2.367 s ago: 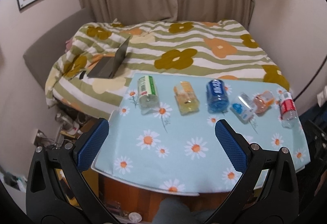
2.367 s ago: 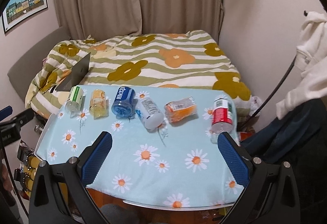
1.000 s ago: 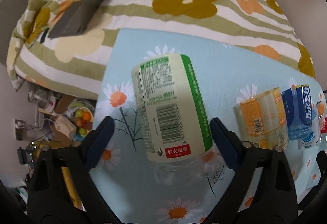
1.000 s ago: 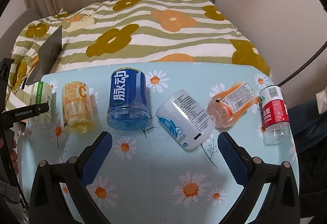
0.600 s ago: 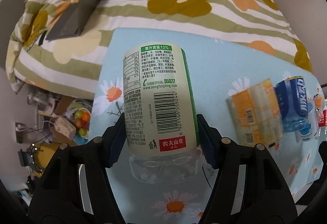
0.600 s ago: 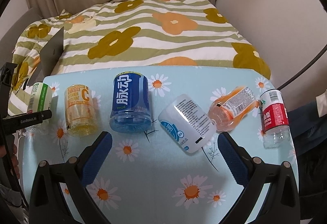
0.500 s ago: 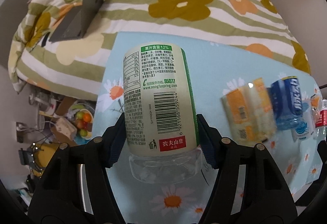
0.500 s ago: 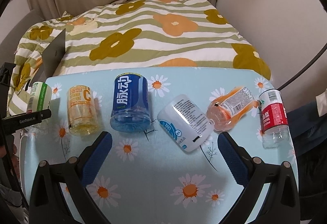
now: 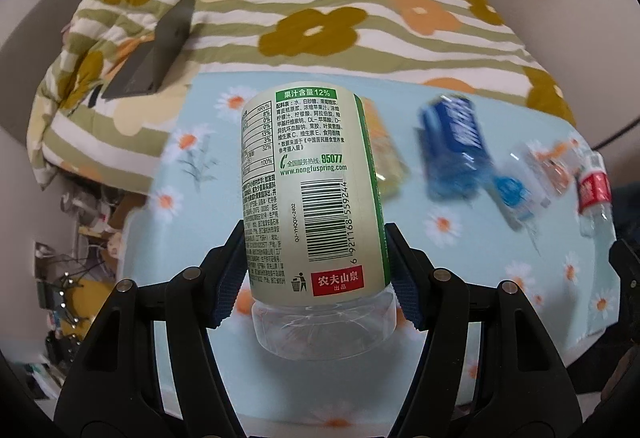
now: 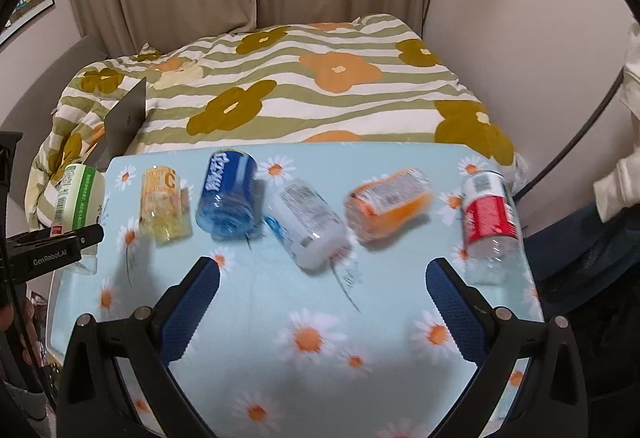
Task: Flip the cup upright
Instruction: 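Lift the green-labelled cup with the right tool and rotate it upright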
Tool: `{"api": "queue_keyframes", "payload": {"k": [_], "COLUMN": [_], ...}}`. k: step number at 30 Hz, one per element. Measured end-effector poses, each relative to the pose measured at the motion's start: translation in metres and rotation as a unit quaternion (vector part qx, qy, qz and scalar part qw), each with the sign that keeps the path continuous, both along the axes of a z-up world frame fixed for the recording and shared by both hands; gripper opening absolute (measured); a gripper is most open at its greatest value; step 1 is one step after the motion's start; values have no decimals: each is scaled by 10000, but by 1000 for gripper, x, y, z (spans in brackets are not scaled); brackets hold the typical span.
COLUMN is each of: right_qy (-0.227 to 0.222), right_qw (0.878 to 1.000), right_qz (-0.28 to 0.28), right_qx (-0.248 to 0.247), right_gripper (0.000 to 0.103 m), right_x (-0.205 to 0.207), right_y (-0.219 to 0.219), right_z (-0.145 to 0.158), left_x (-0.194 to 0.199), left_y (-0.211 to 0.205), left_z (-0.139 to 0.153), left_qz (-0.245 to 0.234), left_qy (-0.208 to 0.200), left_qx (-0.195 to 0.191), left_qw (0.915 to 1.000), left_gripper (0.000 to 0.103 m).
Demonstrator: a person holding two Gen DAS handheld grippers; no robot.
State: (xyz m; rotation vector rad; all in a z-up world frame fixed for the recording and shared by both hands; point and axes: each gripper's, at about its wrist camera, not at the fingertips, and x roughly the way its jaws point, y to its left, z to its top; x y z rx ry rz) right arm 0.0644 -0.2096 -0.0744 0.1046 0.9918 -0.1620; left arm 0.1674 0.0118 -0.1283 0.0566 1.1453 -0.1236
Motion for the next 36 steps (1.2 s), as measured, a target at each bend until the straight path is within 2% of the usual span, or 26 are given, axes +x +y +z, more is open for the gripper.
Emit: {"api": "queue_keyframes", "payload": {"k": [9,15,21,27,28,31,36], "right_qy": [60,187,306,317,308,267,172], "right_qw": [10000,9998,9994,9994,9994,9995,9997], "right_qz": [-16,-98,-146,-161,-164,-167,-124], "right_qx": [-37,-57,-11,53,57,62,113], "right_gripper": [103,103,103,103,103,103,103], "right_x": [-52,-72,-83,-86,-86,-87,-88], "right_y": [-46,-67,-79,-83,-84,-85,-86], "right_z": [-12,-27,-40,-41,-40,-38,-30], "left_x": [-57,-73,-76,-75,-75,-75,-78], "left_y": [-79,-114,-128,-131,-131,-132,-127], "left_z": [-28,-55,-72,-74,-74,-70,-55], "left_qz": [-432,-729,-869,-926,-942,-945,-808], "left_qy": [202,351,388,371,359,255,125], "left_qx": [-125,-107,-43,52,93,245,246], "left_qw": [9988,9967,9955,9950,9949,9949,9963], "left_gripper": [69,69,69,71,73,99,101]}}
